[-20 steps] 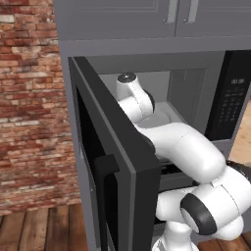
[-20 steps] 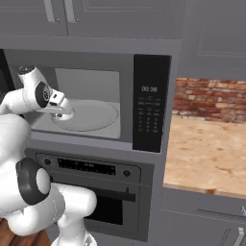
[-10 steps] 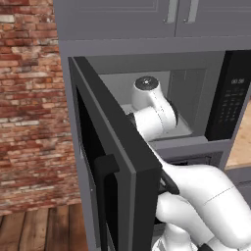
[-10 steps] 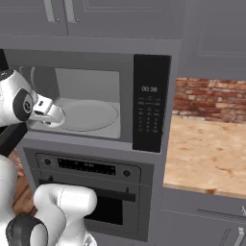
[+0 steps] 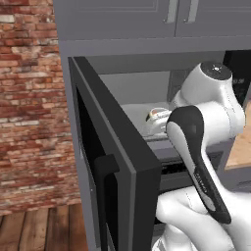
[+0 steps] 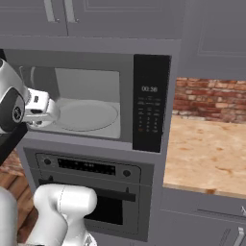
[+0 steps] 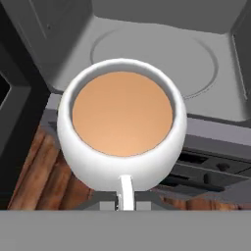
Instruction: Pick the cup of tea, navigate to the dining table, and place it on the saucer.
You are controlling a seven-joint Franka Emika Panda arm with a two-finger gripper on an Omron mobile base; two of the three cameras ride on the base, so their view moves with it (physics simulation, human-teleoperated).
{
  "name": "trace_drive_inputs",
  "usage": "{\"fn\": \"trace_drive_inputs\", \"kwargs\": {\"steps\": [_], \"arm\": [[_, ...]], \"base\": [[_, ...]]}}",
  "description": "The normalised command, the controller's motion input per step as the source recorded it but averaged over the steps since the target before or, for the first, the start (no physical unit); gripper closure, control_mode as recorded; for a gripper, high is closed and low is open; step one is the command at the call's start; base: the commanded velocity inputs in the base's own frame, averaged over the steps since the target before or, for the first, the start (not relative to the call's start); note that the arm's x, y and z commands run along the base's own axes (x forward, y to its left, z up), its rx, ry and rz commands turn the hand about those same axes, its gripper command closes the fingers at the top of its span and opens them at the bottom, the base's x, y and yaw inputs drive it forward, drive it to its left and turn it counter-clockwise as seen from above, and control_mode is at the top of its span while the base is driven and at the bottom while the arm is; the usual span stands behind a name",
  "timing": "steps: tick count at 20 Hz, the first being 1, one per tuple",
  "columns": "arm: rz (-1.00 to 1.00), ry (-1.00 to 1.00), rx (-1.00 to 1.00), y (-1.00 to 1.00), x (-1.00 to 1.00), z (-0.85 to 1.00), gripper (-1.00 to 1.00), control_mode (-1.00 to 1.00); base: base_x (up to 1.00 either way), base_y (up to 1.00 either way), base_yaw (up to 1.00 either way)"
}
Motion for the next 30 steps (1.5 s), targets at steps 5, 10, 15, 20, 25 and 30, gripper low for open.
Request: {"fn": "trace_drive_inputs", "kwargs": {"steps": [5,10,15,20,25,30], "arm": [[0.40,0.00,0.00,-0.44,-0.99,0.37,1.00,-1.00],[0.10,0.00,0.00,-0.04,-0.35,0.05,1.00,-1.00],[0.00,0.00,0.00,0.00,0.00,0.00,1.00,-1.00],[0.00,0.00,0.00,0.00,0.00,0.00,1.00,-1.00],[0.00,0.00,0.00,0.00,-0.12,0.00,1.00,1.00],[0.00,0.00,0.00,0.00,0.00,0.00,1.00,1.00]], "base": [[0.00,0.00,0.00],[0.00,0.00,0.00],[0.00,0.00,0.00],[0.00,0.00,0.00],[-0.12,0.00,0.00],[-0.85,-0.02,-0.02]]}}
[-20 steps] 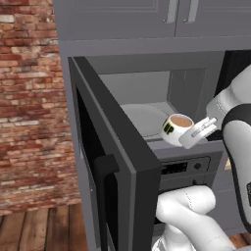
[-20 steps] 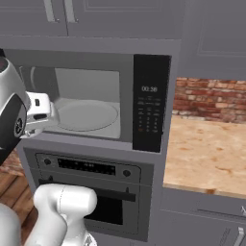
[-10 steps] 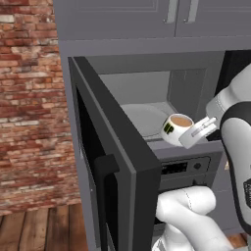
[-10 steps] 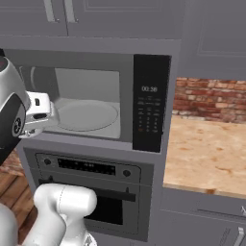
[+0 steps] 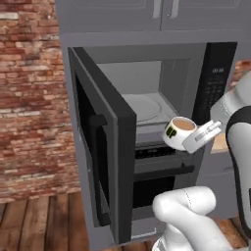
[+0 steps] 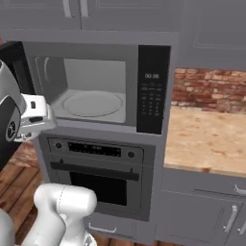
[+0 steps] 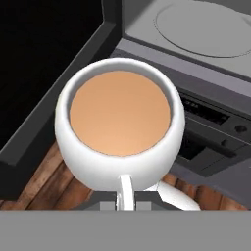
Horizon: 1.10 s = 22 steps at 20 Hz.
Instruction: Pick the cup of tea, navigate to the dining table, and place it on the saucer.
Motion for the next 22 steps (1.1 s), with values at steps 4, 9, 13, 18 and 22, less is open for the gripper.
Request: {"fn": "trace_drive_inputs", "kwargs": {"steps": [4,9,13,18,22], "arm": [[0.00,0.00,0.00,0.00,0.00,0.00,1.00,1.00],[0.00,0.00,0.00,0.00,0.00,0.00,1.00,1.00],[0.00,0.00,0.00,0.00,0.00,0.00,1.00,1.00],[0.00,0.00,0.00,0.00,0.00,0.00,1.00,1.00],[0.00,0.00,0.00,0.00,0.00,0.00,1.00,1.00]], "base": [[-0.26,-0.03,-0.26],[0.28,0.01,-0.67],[0.13,0.02,-0.81],[0.06,0.05,-0.85],[0.08,0.10,-0.90]]}}
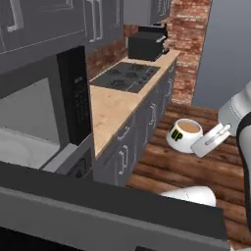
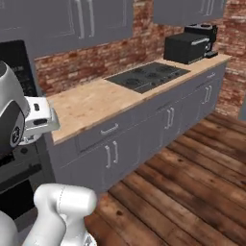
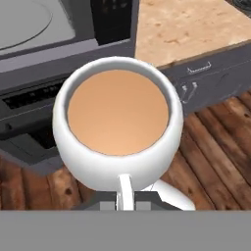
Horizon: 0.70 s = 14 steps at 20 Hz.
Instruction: Pick the cup of tea, navigate to the dining table, and place it on the saucer.
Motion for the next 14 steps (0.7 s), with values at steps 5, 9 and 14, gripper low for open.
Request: {"fn": "trace_drive_inputs", "kwargs": {"steps": [5,9,14], "arm": [[0.00,0.00,0.00,0.00,0.00,0.00,1.00,1.00],[0.00,0.00,0.00,0.00,0.00,0.00,1.00,1.00],[0.00,0.00,0.00,0.00,0.00,0.00,1.00,1.00]], "base": [[0.27,0.13,-0.86],[0.59,0.09,-0.75],[0.69,0.02,-0.70]]}}
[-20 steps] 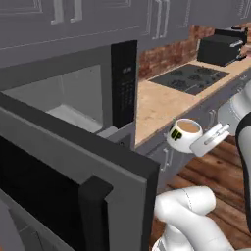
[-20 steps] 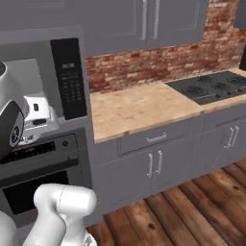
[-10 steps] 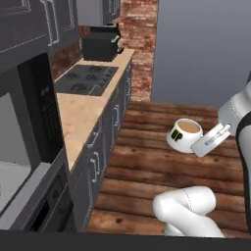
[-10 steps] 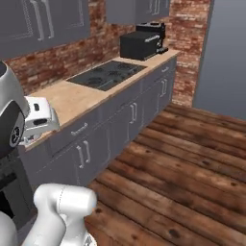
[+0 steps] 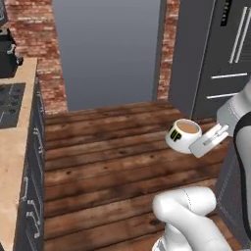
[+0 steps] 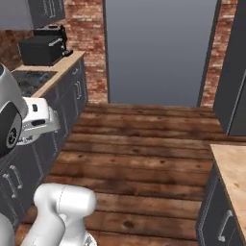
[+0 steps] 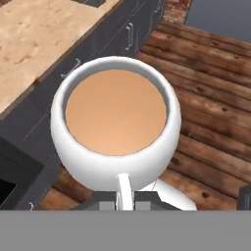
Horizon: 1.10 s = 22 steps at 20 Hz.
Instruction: Pick the cup of tea, navigate to the dining table, and place it on the saucer.
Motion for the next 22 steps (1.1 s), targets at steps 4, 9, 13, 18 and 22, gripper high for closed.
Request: {"fn": "trace_drive_inputs", "kwargs": {"steps": [4,9,13,18,22], "arm": [[0.00,0.00,0.00,0.00,0.00,0.00,1.00,1.00],[0.00,0.00,0.00,0.00,0.00,0.00,1.00,1.00],[0.00,0.00,0.00,0.00,0.00,0.00,1.00,1.00],[0.00,0.00,0.00,0.00,0.00,0.00,1.00,1.00],[0.00,0.00,0.00,0.00,0.00,0.00,1.00,1.00]], "base": [[0.62,0.00,-0.70],[0.79,0.00,-0.65],[0.80,0.00,-0.65],[0.50,-0.01,-0.71],[0.33,-0.01,-0.75]]}}
